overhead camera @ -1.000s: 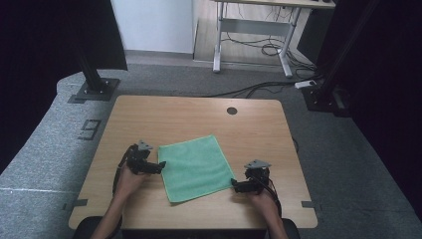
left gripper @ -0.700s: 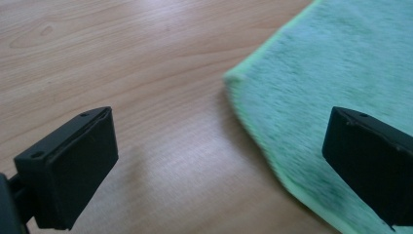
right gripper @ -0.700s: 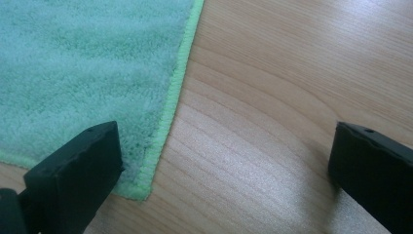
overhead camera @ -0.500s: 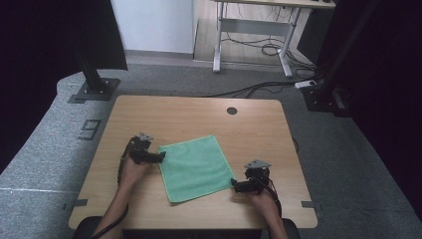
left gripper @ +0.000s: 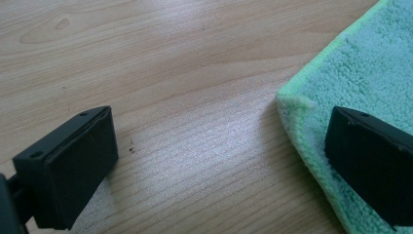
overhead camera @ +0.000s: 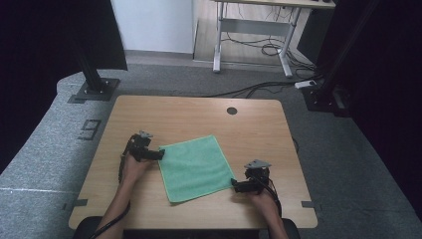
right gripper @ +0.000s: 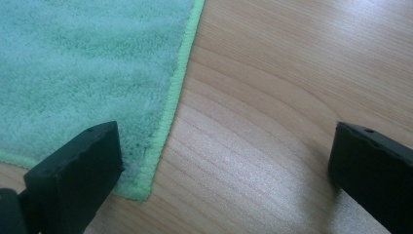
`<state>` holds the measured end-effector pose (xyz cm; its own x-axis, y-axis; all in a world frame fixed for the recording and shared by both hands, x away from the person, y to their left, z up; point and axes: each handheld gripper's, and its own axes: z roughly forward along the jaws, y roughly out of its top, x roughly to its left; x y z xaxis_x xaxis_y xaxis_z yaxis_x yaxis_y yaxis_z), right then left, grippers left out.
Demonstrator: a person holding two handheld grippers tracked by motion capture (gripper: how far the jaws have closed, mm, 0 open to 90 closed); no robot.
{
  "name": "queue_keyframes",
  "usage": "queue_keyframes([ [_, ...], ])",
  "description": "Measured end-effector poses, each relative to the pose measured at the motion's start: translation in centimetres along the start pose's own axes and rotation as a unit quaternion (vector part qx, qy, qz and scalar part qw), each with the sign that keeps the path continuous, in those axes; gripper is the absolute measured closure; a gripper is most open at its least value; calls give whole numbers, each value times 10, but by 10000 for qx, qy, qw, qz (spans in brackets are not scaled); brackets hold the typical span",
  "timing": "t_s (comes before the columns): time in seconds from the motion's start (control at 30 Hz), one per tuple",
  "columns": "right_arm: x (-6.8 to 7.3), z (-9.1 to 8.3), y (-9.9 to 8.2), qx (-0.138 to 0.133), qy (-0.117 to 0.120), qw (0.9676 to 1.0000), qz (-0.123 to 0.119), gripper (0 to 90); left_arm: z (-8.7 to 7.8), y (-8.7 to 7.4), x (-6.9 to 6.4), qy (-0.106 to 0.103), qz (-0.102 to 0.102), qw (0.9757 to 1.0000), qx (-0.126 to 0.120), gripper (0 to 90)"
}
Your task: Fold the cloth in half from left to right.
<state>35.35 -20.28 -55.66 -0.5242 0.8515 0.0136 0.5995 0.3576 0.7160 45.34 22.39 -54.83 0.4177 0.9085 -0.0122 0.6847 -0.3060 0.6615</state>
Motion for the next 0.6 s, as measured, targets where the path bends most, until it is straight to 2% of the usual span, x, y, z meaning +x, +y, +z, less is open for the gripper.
queue_keyframes([
  [0.4, 1, -1, 3, 66, 46, 10000, -50, 0, 0, 0, 0, 16, -15, 10000, -2, 0],
  [0.6, 5, -6, 8, -7, 165, 9998, -114, 2, 0, 0, 0, 18, -19, 10000, -3, 0],
])
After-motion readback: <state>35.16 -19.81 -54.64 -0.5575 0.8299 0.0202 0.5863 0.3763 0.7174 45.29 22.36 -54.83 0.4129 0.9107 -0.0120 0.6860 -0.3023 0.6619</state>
